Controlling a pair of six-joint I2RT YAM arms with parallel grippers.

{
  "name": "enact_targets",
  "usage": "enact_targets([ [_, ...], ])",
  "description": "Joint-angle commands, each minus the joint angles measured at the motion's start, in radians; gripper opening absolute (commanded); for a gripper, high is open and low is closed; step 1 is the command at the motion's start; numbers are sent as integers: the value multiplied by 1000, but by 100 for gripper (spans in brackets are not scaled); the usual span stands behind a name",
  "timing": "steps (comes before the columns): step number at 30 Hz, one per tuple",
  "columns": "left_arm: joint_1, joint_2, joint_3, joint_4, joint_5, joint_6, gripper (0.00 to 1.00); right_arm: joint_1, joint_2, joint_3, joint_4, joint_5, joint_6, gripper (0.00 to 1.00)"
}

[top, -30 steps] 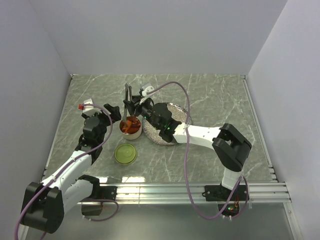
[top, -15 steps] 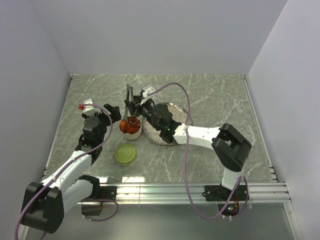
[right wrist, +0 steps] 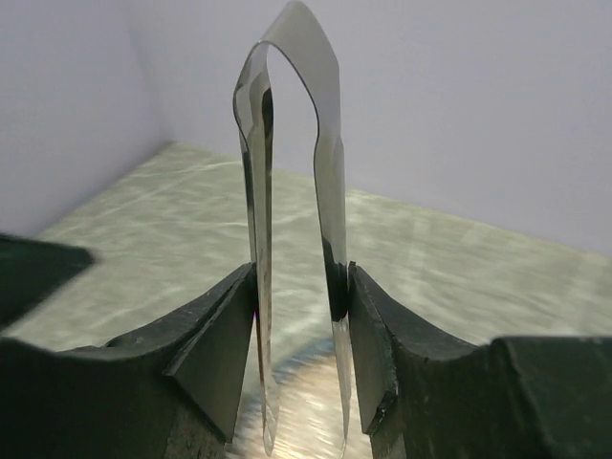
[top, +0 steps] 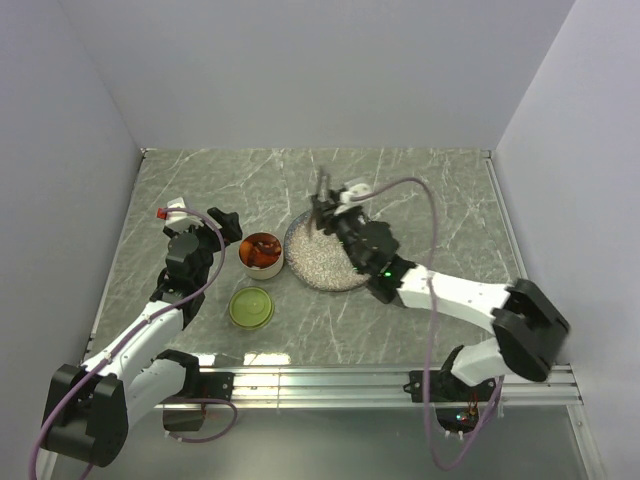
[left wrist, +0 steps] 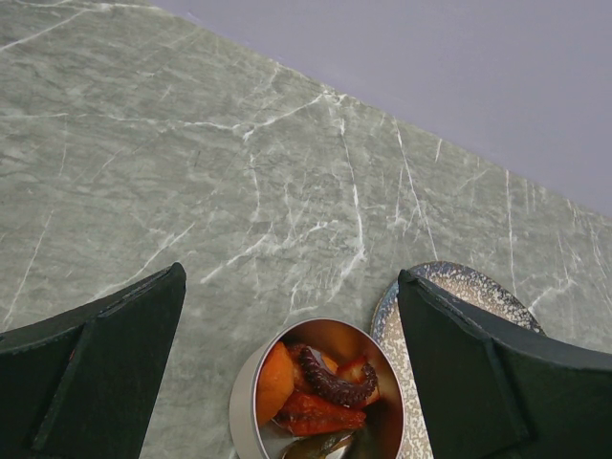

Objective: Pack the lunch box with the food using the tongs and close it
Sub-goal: Put down the clamp

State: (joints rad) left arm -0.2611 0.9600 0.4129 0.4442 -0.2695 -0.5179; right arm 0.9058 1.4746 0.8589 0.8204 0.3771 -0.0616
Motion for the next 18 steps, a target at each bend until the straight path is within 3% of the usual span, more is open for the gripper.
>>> enact_targets([
  [1,8,-10,-2,42,-8,-8,99,-80,-192,-78,-61,104,-20,49],
  [5,11,-12,-3,42,-4,-8,100,-110,-374,-175,-180,181,-23,49],
  [10,13,-14,-3,41,1,-11,99,-128,-630,-267,-450,265,60,49],
  [14,17,-18,-3,36,9,-14,99,-139,-737,-262,-741,335,206,49],
  [18,19,-26,-5,34,12,-14,100,-188,-741,-198,-983,367,350,49],
])
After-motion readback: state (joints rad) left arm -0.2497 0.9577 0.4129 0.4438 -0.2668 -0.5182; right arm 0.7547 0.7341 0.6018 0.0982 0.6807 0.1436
